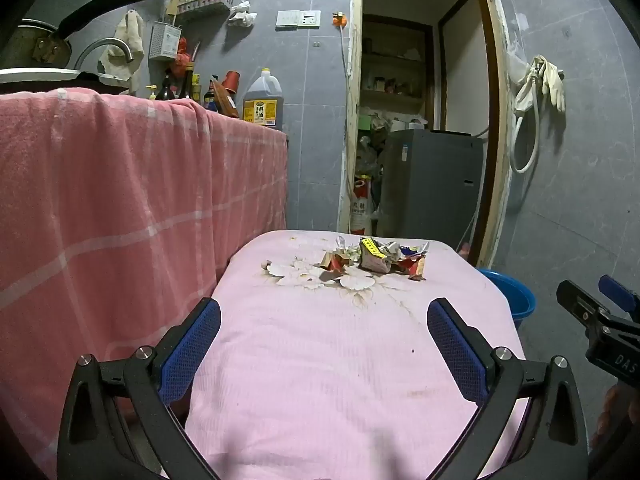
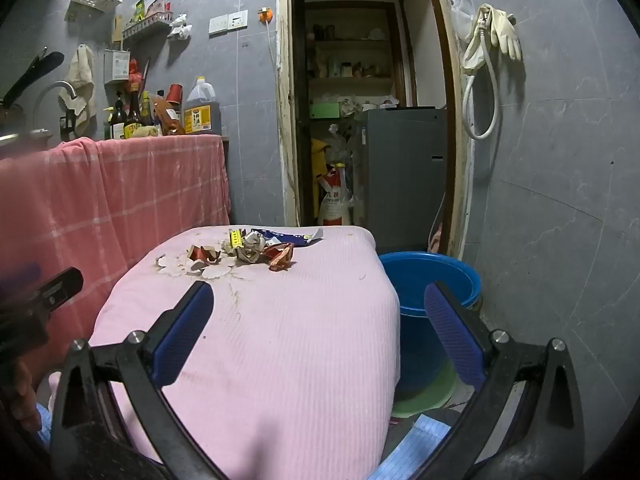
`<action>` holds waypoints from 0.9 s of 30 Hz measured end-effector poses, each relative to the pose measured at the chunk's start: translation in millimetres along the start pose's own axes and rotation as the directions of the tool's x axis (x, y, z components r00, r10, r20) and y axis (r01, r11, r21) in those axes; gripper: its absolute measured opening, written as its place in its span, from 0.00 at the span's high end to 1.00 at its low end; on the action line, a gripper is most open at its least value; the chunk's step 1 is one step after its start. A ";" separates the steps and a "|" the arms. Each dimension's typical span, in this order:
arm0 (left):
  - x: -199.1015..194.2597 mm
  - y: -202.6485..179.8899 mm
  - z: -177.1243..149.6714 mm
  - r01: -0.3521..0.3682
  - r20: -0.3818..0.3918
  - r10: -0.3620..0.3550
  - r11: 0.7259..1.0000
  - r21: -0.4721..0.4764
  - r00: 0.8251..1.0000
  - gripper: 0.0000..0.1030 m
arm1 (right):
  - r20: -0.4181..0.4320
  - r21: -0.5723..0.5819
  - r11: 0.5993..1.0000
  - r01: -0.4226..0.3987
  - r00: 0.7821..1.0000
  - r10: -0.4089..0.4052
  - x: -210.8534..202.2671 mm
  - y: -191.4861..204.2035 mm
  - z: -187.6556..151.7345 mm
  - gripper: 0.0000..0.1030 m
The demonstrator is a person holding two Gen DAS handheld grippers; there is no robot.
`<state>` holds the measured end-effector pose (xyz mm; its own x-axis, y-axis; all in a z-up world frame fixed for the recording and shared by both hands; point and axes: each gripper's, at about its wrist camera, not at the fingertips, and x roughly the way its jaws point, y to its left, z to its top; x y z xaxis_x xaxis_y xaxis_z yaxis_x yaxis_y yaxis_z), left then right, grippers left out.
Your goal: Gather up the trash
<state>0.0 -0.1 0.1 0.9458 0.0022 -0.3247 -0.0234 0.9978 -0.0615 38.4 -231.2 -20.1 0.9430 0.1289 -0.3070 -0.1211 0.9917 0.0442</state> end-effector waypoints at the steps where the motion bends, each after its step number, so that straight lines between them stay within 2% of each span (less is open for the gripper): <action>1: 0.0 -0.1 0.0 -0.001 0.000 0.001 1.000 0.002 1.000 0.02 | 0.001 -0.001 1.000 0.001 1.000 -0.001 0.0 0.1 0.0 0.00; 27: -2.2 -1.1 1.1 -0.001 -0.004 0.001 1.000 -0.006 1.000 0.02 | -0.002 0.002 1.000 -0.006 1.000 0.006 1.0 0.2 -0.1 0.00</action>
<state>-1.7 -1.1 1.9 0.9445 0.0033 -0.3286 -0.0266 0.9974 -0.0665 39.2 -230.8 -20.5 0.9416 0.1352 -0.3085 -0.1265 0.9908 0.0479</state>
